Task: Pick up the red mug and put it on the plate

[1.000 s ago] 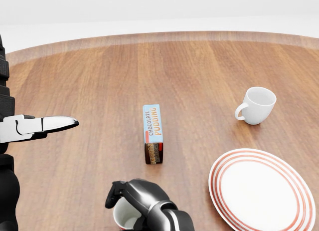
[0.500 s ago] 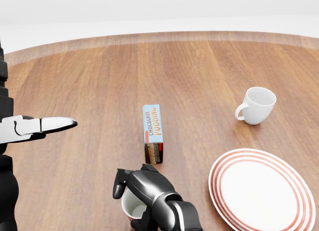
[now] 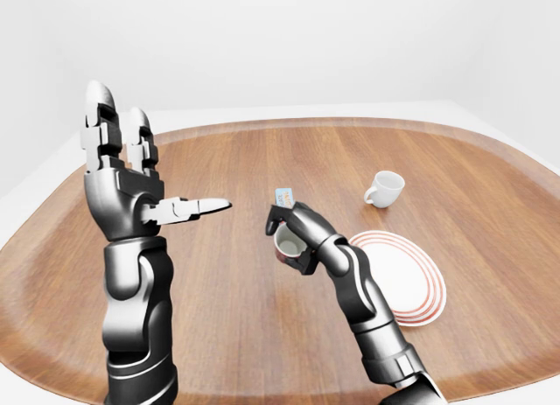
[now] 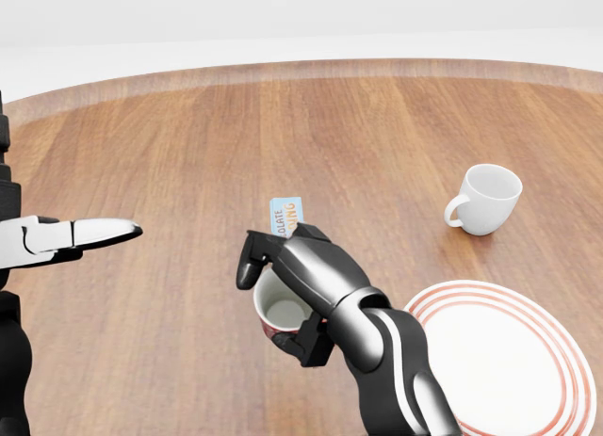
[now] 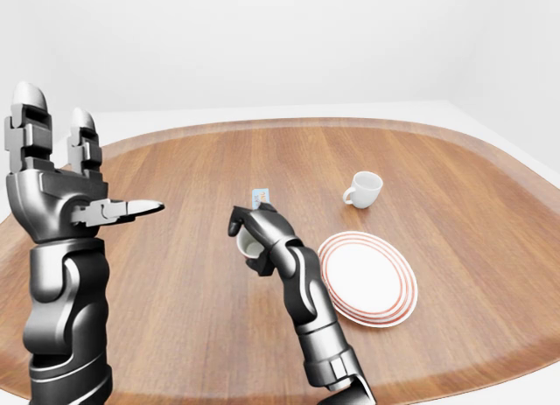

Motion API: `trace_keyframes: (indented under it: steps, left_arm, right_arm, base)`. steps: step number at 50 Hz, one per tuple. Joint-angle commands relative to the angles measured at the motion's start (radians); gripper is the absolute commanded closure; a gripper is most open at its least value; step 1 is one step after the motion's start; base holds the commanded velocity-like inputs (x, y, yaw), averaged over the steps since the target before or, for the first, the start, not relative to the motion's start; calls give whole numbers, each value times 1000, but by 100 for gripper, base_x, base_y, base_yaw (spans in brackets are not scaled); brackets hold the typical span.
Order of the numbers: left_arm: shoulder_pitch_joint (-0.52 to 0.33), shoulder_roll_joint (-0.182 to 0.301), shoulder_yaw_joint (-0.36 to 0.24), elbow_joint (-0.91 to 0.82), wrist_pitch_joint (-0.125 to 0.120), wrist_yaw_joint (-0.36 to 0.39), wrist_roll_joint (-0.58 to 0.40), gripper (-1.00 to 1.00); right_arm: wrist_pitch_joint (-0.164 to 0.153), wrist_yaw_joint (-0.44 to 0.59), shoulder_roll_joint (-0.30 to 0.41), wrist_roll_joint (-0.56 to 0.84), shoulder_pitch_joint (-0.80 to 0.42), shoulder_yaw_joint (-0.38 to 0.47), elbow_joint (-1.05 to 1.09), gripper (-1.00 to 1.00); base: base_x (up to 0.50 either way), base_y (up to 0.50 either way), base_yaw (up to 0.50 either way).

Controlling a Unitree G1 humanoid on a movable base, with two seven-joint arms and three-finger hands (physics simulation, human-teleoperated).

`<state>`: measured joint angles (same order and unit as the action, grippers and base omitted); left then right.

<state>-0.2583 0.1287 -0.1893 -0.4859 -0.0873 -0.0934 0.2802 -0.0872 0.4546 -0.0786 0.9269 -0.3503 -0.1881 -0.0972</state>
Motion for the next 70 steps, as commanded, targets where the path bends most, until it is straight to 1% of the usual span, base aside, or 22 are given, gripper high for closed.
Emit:
trace_keyframes:
  steps: [1,8,13,23,35,44,54,65,70]
  left_arm:
    - [-4,5,-5,5,0,-2,4,-100]
    - [-13,10,-9,5,0,-8,10,-100]
    - [-13,9,-7,13,0,-7,9,-100]
    - [-20,13,-9,19,0,-10,11,-100]
    - [-17,15,-11,19,0,-8,11,-100]
    - [-20,16,-11,18,0,-9,11,-100]
    - [-20,16,-12,17,0,-8,10,-100]
    - [-21,19,-16,19,0,-7,11,-100]
    - [-16,17,-13,14,0,-8,10,-100]
  right_arm:
    - [0,57,36,-52,-6,39,125,100]
    - [0,71,54,-63,27,46,167,100]
    - [0,77,66,-73,19,62,181,100]
    - [0,75,131,-95,36,126,209,100]
    - [0,58,161,-115,53,155,206,100]
    - [0,54,206,-131,89,209,223,100]
    - [0,38,227,-145,95,233,208,100]
    - [0,26,270,-166,133,289,201,100]
    - [0,12,289,-181,136,309,164,100]
  base:
    - [0,0,0]
    - [0,0,0]
    - [0,0,0]
    - [0,0,0]
    - [0,0,0]
    - [0,0,0]
    - [0,0,0]
    - [0,0,0]
    - [0,0,0]
